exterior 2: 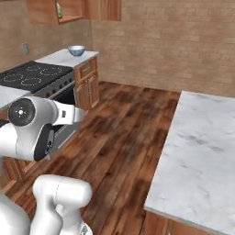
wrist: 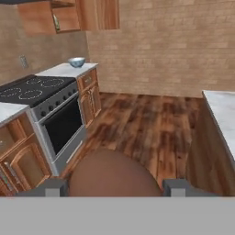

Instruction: Pick the egg and butter from the fridge and place them by the bowl for mixing.

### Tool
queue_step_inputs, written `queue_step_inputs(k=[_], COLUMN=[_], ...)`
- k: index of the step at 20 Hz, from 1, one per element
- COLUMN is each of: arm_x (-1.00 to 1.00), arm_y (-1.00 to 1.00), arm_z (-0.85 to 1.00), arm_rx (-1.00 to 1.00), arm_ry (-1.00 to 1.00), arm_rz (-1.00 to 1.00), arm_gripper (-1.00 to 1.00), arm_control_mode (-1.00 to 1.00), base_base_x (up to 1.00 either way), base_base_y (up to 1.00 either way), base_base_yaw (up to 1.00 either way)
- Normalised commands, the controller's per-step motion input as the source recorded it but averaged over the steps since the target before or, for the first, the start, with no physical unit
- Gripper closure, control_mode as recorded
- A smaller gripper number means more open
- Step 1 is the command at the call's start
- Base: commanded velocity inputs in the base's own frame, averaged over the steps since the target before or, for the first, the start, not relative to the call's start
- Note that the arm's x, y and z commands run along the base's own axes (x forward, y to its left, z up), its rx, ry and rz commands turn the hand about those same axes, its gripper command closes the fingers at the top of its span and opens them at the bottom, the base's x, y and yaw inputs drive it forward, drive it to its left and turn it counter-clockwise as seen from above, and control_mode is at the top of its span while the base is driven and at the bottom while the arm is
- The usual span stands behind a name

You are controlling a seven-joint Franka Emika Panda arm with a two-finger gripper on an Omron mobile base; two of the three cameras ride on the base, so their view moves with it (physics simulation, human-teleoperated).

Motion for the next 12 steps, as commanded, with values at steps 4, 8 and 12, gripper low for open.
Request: queue_step_inputs(k=[4, 8, 12], arm_x=[0.0, 0.0, 0.0], arm_y=[0.0, 0.0, 0.0], arm_z=[0.0, 0.0, 0.0], arm_rx=[0.0, 0.0, 0.0], arm_ry=[0.0, 0.0, 0.0], arm_rz=[0.0, 0.0, 0.0], arm_gripper=[1.0, 1.0, 1.0], arm_control_mode=[1.0, 1.0, 1.0], base_base_x=[1.0, 1.0, 1.0], base_base_y=[1.0, 0.93, 0.14], base_base_yaw=[-0.32, -0.17, -0.19])
